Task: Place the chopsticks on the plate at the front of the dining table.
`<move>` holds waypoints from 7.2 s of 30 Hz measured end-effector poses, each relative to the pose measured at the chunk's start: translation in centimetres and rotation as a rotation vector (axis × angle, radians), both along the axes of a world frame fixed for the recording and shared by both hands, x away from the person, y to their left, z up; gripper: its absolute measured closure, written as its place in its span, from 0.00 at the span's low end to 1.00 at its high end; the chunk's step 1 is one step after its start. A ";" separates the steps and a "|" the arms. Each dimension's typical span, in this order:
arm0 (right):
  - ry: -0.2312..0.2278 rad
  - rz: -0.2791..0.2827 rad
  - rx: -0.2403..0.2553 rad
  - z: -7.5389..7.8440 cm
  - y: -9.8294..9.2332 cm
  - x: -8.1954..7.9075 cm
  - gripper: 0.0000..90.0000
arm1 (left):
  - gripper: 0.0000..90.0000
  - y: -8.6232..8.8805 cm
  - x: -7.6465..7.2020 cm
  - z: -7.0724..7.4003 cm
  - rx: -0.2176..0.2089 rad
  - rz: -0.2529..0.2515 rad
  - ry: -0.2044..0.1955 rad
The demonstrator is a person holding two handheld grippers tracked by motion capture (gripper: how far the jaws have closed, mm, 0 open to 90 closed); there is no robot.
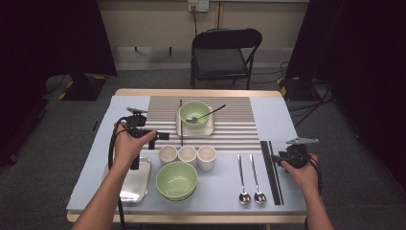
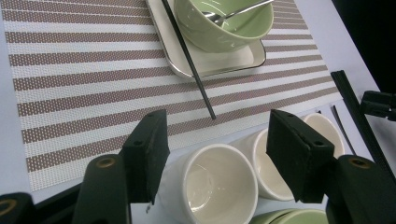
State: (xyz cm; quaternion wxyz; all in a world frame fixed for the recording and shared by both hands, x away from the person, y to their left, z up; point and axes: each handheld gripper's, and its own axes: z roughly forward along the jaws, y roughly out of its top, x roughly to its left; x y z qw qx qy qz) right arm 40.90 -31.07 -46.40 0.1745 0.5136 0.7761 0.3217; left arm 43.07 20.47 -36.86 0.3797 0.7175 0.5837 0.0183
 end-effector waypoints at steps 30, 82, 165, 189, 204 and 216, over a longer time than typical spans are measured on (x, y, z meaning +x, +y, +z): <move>0.024 -0.098 -0.040 0.2 -0.1 0.5 0.88 | 0.45 -0.8 0.2 -0.1 0.015 -0.021 -0.002; 0.075 -0.110 0.103 3.8 0.3 2.3 0.96 | 0.44 -1.4 -0.1 0.1 -0.024 -0.051 -0.023; -0.008 -0.019 0.172 10.4 6.2 3.9 0.96 | 0.43 -7.9 -0.5 1.4 -0.054 -0.202 -0.029; -0.011 0.012 0.183 11.1 8.5 4.2 0.96 | 0.42 -9.8 -0.8 1.2 -0.058 -0.241 -0.027; -0.019 0.024 0.190 11.3 9.4 4.3 0.96 | 0.42 -10.9 -1.2 1.2 -0.069 -0.263 -0.029; -0.021 0.036 0.187 11.4 10.1 4.3 0.96 | 0.42 -12.1 -1.3 0.8 -0.072 -0.283 -0.022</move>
